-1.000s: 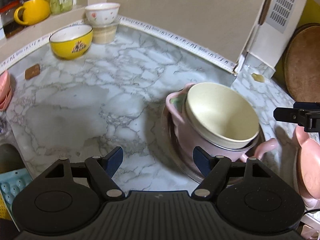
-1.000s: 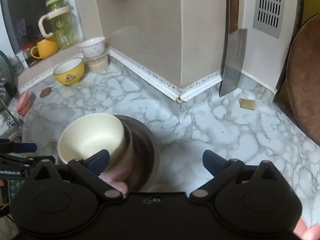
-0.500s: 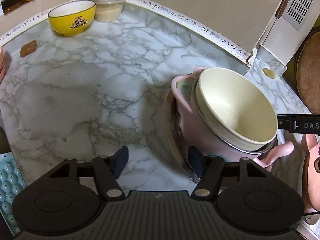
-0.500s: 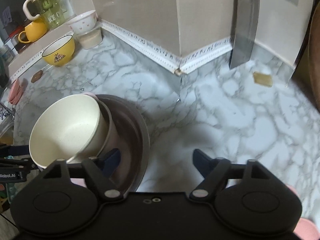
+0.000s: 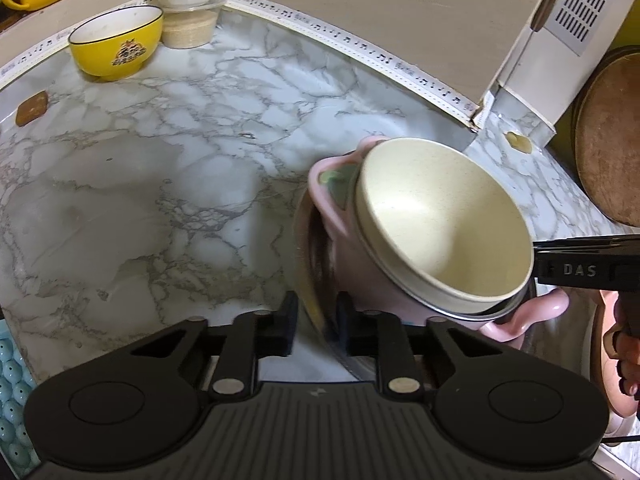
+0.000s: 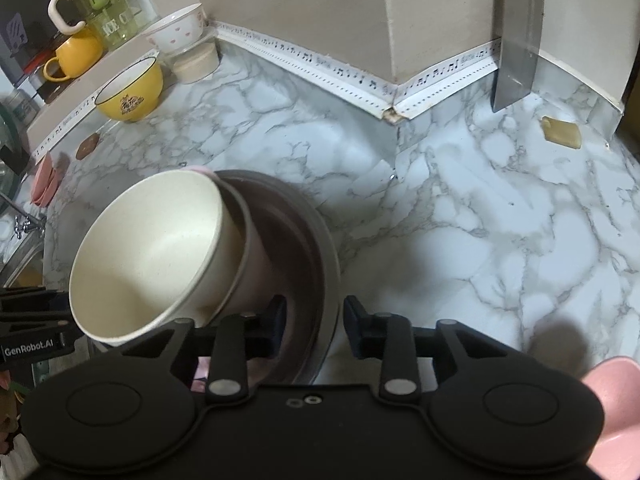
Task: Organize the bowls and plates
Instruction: 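Close both grippers on the steel bowl rim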
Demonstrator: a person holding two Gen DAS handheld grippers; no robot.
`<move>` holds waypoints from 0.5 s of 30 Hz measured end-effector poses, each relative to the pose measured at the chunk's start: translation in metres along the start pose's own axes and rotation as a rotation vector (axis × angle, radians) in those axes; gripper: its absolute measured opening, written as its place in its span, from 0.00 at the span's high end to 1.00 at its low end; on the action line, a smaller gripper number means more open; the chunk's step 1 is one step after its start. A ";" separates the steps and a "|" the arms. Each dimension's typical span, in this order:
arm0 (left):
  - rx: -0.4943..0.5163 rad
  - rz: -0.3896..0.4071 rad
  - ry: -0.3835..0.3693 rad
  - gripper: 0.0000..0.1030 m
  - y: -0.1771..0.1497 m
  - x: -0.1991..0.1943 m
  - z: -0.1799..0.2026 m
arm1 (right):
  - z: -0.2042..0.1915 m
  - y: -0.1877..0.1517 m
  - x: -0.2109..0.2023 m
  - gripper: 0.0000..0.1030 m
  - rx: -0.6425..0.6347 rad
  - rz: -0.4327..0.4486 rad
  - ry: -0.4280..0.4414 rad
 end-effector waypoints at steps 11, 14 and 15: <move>0.047 0.014 0.021 0.85 0.001 -0.004 0.003 | -0.001 -0.007 -0.004 0.83 -0.012 0.027 -0.075; 0.057 0.012 0.014 0.85 -0.001 -0.006 0.004 | 0.000 -0.010 -0.008 0.84 0.013 0.026 -0.075; 0.061 0.013 0.012 0.85 -0.002 -0.007 0.004 | 0.000 -0.011 -0.010 0.84 0.016 0.030 -0.077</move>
Point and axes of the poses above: each gripper's, at about its wrist camera, not at the fingertips, and x roughly the way its jaws point, z to its right, y to its top, the point moved 7 cm from there along x, roughly the way its jaws point, and after that the axes turned 8 degrees about -y, right-handed, at the moved point
